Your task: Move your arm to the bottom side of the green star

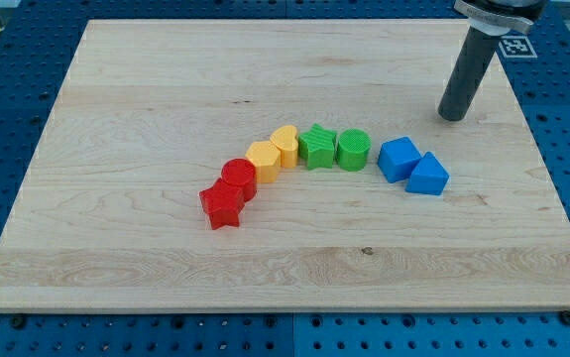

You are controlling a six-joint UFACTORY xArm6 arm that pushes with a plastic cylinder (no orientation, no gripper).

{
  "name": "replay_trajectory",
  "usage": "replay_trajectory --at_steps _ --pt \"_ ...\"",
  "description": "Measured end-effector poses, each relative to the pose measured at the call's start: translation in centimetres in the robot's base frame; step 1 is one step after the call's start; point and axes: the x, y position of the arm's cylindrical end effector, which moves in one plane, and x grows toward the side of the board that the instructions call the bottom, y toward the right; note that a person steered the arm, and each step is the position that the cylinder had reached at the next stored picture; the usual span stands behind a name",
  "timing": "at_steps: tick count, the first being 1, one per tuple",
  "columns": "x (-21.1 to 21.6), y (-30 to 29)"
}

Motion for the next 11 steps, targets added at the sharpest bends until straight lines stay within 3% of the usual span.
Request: replay_trajectory --at_steps 2,6,7,8,10,11 --pt "-0.3 -0.6" --pt "1.2 -27.6" --pt "2.3 -32.5" --pt "6.1 -35.3" --pt "20.8 -31.9" --pt "22.6 -23.4"
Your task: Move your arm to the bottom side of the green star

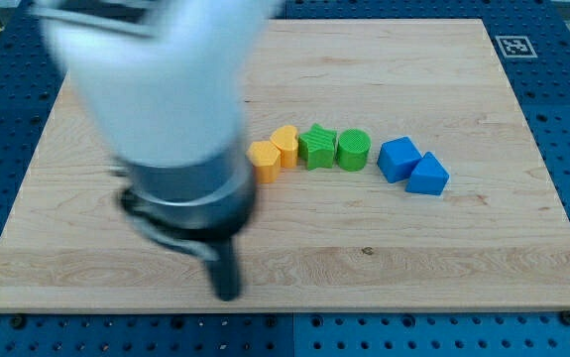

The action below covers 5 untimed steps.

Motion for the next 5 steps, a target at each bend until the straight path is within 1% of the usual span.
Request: replay_trajectory --at_steps 1,2,3,5 --pt "-3.2 9.1" --pt "-7.3 12.6" --pt "-9.9 11.8" --pt "-11.7 4.9"
